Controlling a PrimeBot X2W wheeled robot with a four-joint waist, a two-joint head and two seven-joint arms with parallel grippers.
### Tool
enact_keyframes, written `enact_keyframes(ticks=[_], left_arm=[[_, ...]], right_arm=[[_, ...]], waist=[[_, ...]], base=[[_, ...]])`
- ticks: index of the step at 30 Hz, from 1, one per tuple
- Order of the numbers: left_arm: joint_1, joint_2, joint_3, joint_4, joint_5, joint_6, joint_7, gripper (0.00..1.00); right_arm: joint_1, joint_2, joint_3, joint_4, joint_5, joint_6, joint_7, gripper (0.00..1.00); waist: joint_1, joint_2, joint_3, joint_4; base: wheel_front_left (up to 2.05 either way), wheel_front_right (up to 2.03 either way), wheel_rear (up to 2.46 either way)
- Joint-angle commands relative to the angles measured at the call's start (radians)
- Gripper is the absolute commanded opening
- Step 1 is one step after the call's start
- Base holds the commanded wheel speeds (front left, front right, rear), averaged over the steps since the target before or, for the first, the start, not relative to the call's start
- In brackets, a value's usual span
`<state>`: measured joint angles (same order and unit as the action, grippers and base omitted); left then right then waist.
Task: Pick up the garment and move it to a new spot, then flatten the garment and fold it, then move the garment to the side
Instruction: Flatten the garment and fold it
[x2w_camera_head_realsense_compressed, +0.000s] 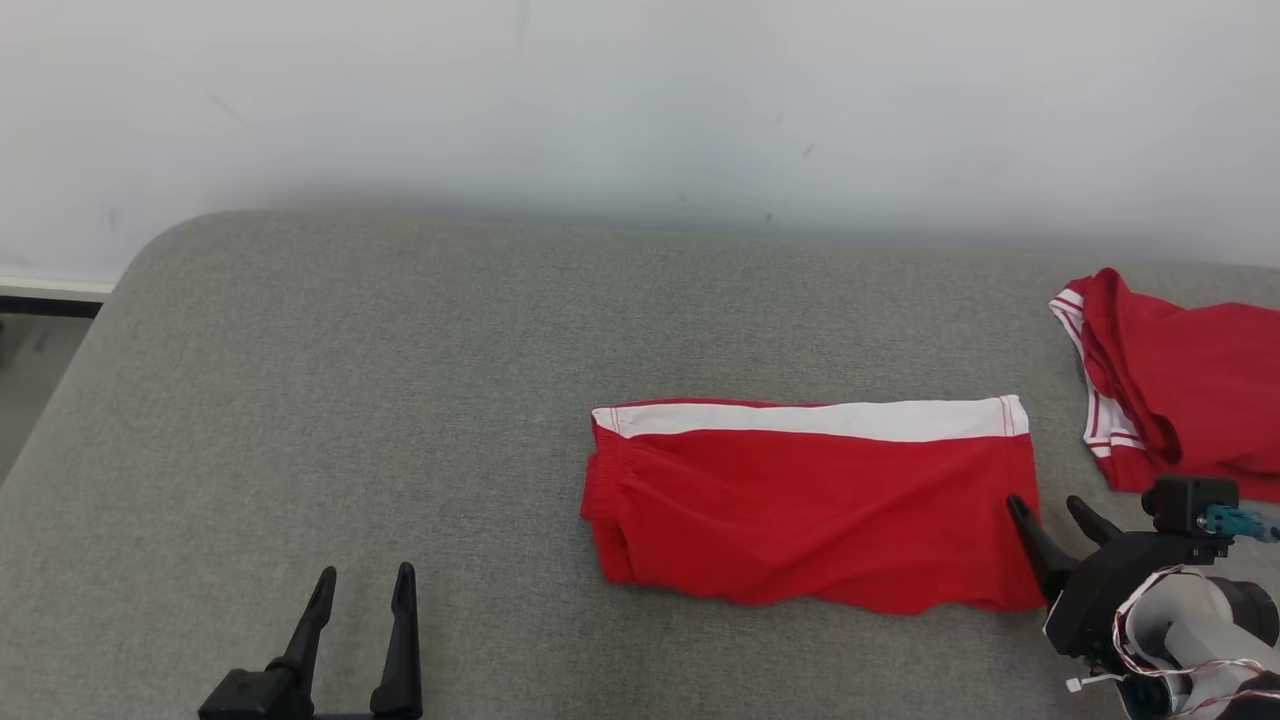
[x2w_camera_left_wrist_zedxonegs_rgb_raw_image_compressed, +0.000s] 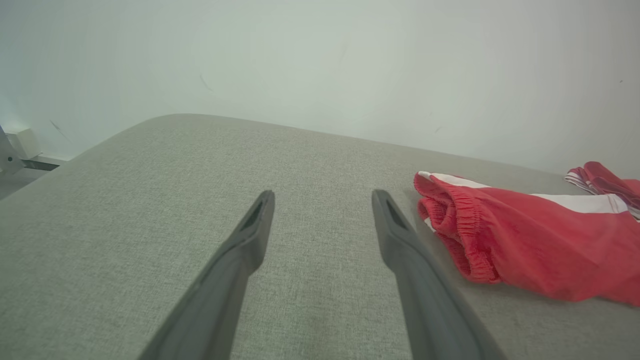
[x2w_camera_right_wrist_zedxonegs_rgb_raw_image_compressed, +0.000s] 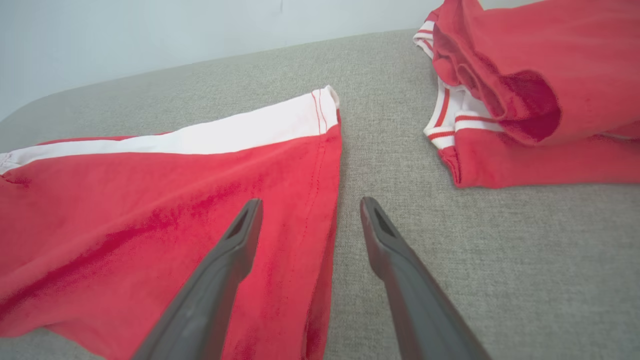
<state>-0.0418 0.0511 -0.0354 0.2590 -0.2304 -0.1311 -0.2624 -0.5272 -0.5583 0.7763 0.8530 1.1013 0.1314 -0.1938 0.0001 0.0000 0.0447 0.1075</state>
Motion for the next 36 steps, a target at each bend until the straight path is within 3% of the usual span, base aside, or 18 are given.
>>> enact_keyframes(ticks=[1,18,19,20,21,36], left_arm=[[0.015,-0.001,-0.001,-0.004,0.009,0.001,-0.002,1.0],[-0.01,-0.001,-0.02,0.013,-0.008,0.001,-0.002,1.0],[-0.01,-0.001,-0.02,0.013,-0.01,0.001,-0.002,1.0],[-0.01,-0.001,-0.019,0.014,-0.011,0.001,-0.002,1.0],[-0.01,-0.001,-0.018,0.015,-0.012,0.001,-0.002,1.0],[0.028,-0.001,-0.021,0.028,-0.019,0.001,-0.002,1.0]], right_arm=[[-0.03,0.018,0.003,0.051,-0.028,-0.002,0.018,1.0],[-0.046,0.118,0.02,0.261,-0.005,-0.002,0.147,1.0],[-0.045,0.12,0.02,0.258,-0.001,-0.002,0.15,0.36],[-0.045,0.121,0.02,0.254,0.003,-0.002,0.147,0.11],[-0.045,0.121,0.02,0.252,0.005,-0.002,0.143,0.0],[-0.052,0.0,0.026,0.196,0.019,-0.002,0.093,0.0]], waist=[[-0.0001,0.0,0.006,0.013],[-0.0001,0.0,0.02,0.056],[-0.0001,0.0,0.02,0.055],[-0.0001,0.0,0.02,0.055],[-0.0001,0.0,0.019,0.053],[-0.0001,0.0,-0.03,0.022]], base=[[0.0,0.0,0.0],[0.0,0.0,0.0],[0.0,0.0,0.0],[0.0,0.0,0.0],[0.0,0.0,0.0],[0.0,0.0,0.0]])
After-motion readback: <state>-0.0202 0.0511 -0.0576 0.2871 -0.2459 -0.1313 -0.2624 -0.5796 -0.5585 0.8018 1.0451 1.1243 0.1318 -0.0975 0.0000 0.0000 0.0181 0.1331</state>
